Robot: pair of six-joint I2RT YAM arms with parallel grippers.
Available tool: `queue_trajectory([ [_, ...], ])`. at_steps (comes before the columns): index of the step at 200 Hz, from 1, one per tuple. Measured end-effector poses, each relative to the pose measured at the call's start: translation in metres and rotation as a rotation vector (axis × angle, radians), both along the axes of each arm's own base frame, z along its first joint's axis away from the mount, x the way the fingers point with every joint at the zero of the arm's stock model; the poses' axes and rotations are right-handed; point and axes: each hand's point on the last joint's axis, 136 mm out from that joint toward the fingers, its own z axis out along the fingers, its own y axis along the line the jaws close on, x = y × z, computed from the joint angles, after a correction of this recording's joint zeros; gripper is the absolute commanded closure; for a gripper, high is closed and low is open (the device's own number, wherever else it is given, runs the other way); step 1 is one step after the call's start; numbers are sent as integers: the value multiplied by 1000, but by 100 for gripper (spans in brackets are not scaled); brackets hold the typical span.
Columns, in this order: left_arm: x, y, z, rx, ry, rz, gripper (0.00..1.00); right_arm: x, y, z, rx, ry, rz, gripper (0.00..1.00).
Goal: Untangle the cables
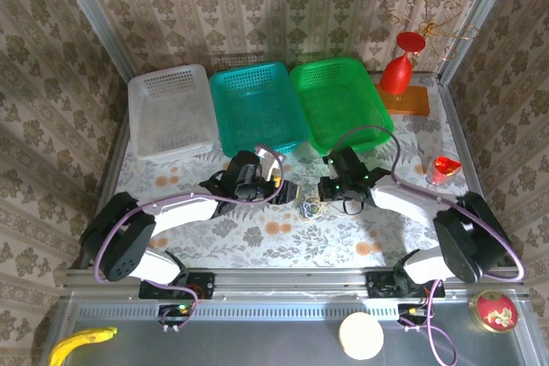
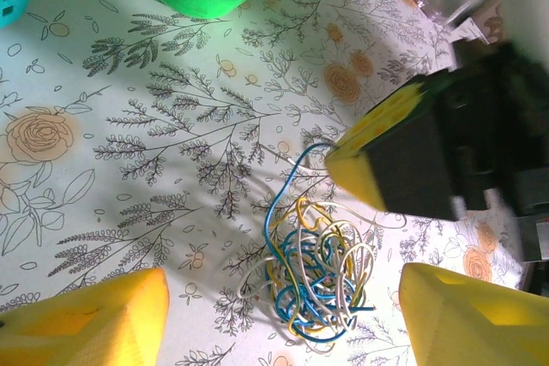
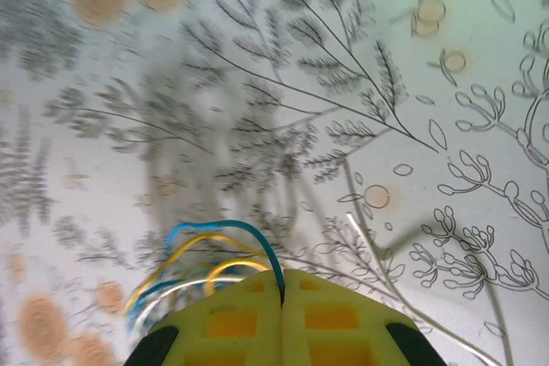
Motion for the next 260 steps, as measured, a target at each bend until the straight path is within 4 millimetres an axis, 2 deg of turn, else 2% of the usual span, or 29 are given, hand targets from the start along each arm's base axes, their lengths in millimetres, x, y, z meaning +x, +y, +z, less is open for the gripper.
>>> queue_trajectory([
  [25,-1,1,0,9,-16,-12,26,2,7,36,71,-72,19,100],
  [50,-1,1,-1,19,-34,-26,26,1,15,59,129,-100,47,100],
  [106,1,-1,4,30,-83,-55,26,-11,28,79,207,-83,114,100],
  [156,3,-4,6,33,-107,-68,27,-19,44,110,291,-107,187,100],
  [260,7,-9,14,15,-150,-86,30,-39,75,142,352,-118,308,100],
])
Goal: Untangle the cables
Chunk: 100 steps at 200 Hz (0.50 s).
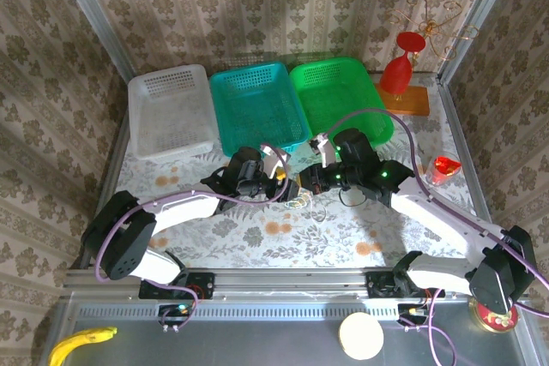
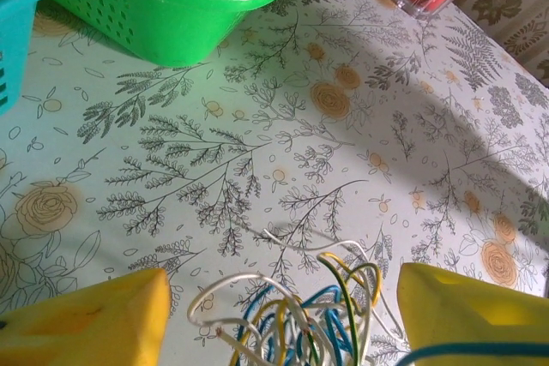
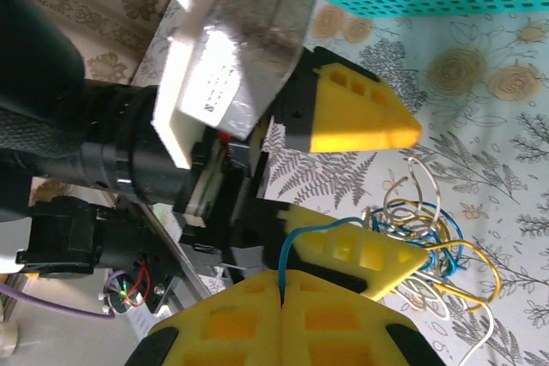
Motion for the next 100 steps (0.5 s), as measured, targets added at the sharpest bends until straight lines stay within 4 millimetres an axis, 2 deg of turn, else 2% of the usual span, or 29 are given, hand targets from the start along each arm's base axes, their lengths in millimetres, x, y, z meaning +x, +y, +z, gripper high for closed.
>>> queue_trajectory([
  [100,5,-2,13,-34,-54,3,27,-5,7,-6,-12,15,28,100],
])
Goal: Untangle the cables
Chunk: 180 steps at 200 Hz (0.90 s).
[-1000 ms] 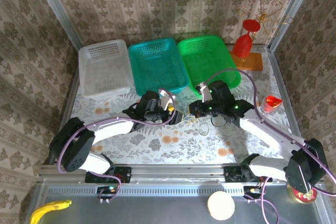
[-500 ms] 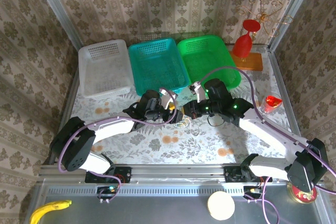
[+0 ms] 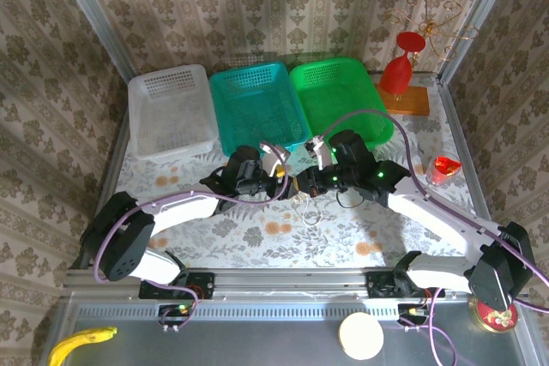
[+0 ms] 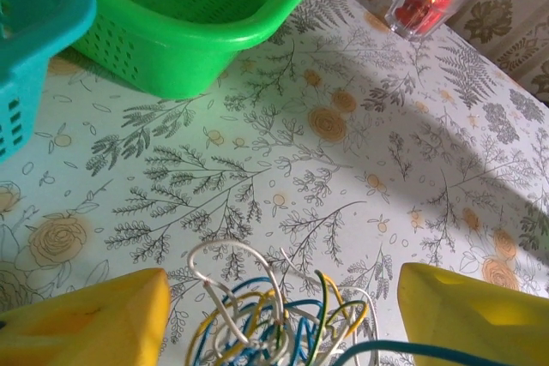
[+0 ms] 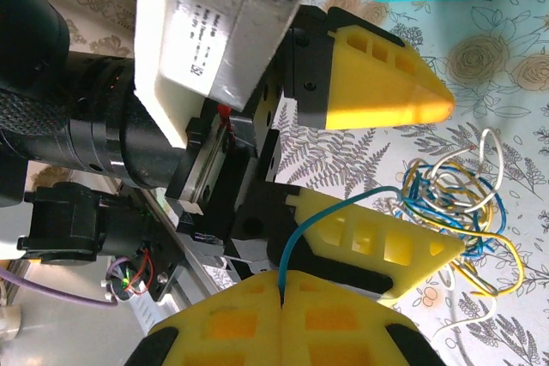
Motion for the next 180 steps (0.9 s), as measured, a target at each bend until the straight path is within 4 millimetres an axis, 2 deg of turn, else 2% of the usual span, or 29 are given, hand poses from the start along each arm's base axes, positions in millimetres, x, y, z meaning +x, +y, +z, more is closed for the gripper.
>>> queue_trajectory([
  [23,0,3,4,-11,-20,4,27,0,0,0,-2,-3,4,100],
  [38,0,4,7,-17,-29,4,31,-1,0,0,-3,-7,8,100],
  [74,-4,3,18,-51,-68,-20,62,0,1,-4,-14,-6,13,100],
  [102,-8,1,27,-75,-93,-50,80,1,-2,-7,-28,4,13,100],
  [131,-10,-1,30,-84,-95,-63,85,5,-3,-4,-31,-5,9,100],
  [165,-13,-3,31,-92,-92,-71,100,10,-3,2,-24,-16,2,100],
  [180,-15,-3,30,-97,-87,-71,100,10,-3,4,-23,-20,2,100],
])
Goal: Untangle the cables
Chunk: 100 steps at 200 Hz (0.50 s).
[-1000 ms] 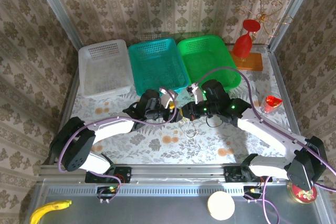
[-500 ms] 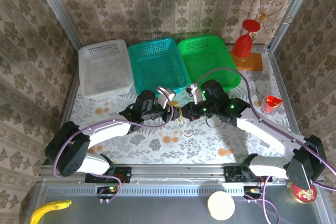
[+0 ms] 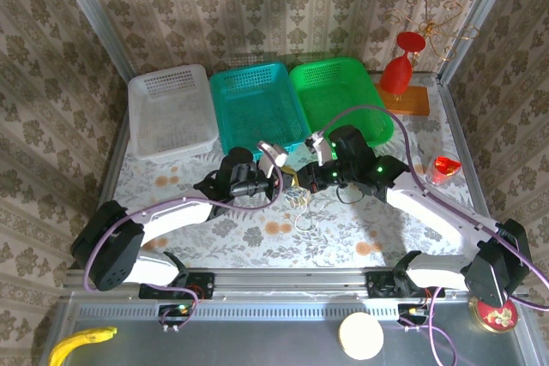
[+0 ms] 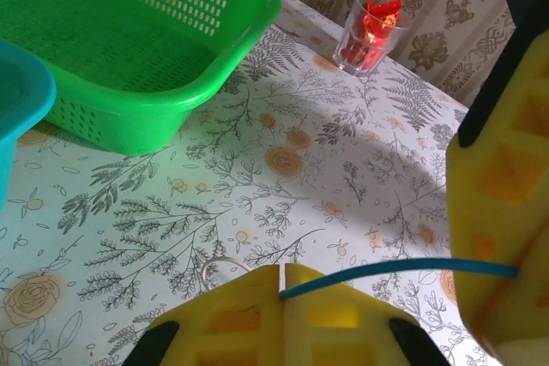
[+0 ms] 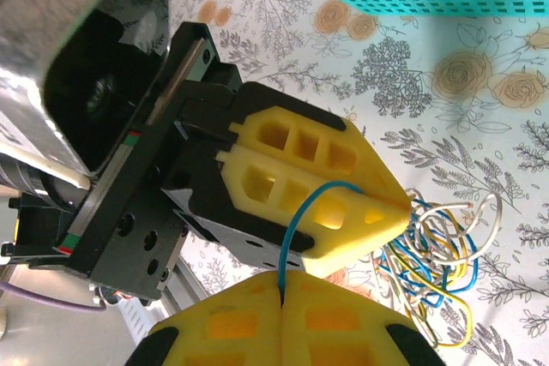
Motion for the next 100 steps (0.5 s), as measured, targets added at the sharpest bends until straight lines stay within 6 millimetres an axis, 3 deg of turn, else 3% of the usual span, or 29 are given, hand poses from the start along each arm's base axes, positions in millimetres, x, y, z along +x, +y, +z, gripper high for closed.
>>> queue_trajectory([
  [18,-1,0,0,-13,7,5,100,2,-1,0,1,-1,-6,100],
  [30,-1,0,1,-25,10,9,100,3,-3,0,1,-1,-11,94],
  [76,1,0,4,-73,39,34,100,8,-12,6,6,-20,-44,52],
  [100,5,1,7,-93,58,66,100,10,-24,11,16,-46,-91,42],
])
